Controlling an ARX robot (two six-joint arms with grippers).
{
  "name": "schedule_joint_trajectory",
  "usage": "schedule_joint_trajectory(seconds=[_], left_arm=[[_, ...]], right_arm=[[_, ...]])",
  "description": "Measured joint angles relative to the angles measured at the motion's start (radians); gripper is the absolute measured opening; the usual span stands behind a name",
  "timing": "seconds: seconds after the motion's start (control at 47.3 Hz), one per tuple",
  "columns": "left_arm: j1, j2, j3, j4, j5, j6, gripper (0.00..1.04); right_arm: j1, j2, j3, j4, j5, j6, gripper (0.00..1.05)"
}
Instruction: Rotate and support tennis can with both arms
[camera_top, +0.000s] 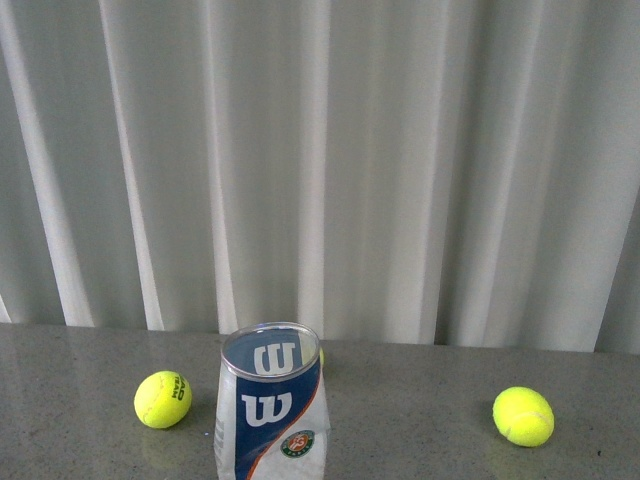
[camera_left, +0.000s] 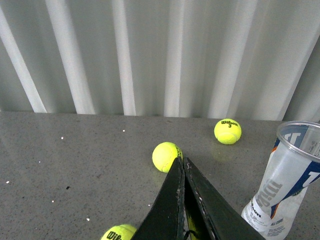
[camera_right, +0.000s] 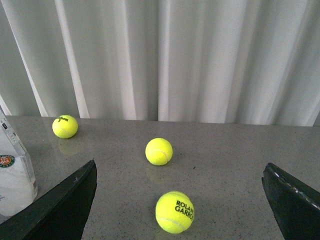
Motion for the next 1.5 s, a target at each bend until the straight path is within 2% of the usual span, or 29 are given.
schedule_joint_trajectory(seconds=[0.232,0.317,0.444,0.57,1.035,1.5], left_arm=[[0.039,-0.122,-0.06,-0.063,0.032,0.0,0.04],[0.097,-0.172,-0.078,-0.097,0.111,0.0,0.04],[0.125,-0.241,-0.098,-0.144,0.119,0.0,0.04],[0.128,-0.293,-0.134,-0.143,0.121,0.001,0.04],[0.128,-0.605,-0.134,-0.437,0.123,0.0,0.04],[0.128,-0.753,-0.134,-0.584,0.123,0.0,0.04]], right_arm=[[0.0,0.0,0.0,0.0,0.0,0.0,0.98],[0.0,0.0,0.0,0.0,0.0,0.0,0.98],[0.0,0.0,0.0,0.0,0.0,0.0,0.98],[0.0,0.0,0.0,0.0,0.0,0.0,0.98],[0.0,0.0,0.0,0.0,0.0,0.0,0.98],[0.0,0.0,0.0,0.0,0.0,0.0,0.98]])
